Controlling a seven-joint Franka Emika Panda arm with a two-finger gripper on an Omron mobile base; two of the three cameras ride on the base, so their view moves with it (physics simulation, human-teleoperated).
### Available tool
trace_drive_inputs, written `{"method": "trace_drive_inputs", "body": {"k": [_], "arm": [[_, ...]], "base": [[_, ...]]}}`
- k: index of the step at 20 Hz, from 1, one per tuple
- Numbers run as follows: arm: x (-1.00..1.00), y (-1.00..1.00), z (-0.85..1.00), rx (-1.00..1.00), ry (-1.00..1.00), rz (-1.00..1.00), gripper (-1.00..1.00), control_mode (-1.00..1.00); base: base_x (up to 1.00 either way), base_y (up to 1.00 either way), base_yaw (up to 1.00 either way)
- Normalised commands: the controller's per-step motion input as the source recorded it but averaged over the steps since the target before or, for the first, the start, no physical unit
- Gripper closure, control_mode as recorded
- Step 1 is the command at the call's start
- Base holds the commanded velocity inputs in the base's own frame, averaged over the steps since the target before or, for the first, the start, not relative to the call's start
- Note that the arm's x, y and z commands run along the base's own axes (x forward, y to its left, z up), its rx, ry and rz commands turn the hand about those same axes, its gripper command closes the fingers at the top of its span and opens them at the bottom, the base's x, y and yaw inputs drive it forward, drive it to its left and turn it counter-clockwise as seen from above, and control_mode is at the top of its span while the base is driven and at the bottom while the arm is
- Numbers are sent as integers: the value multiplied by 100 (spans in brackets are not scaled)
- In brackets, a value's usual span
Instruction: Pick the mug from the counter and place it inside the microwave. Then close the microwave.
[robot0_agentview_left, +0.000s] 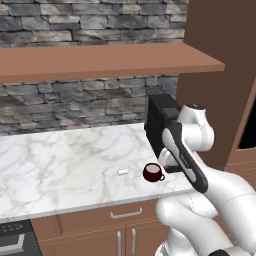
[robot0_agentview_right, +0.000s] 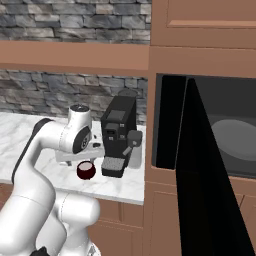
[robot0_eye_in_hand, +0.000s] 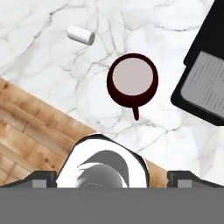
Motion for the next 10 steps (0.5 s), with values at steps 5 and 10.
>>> {"method": "trace_drive_inputs", "body": {"k": [5,10], "arm": [[0,0,-11,-1,-4,0,-100,-100],[3,0,-1,-3,-4,0,-100,-100]], "base": [[0,0,0],[0,0,0]]}}
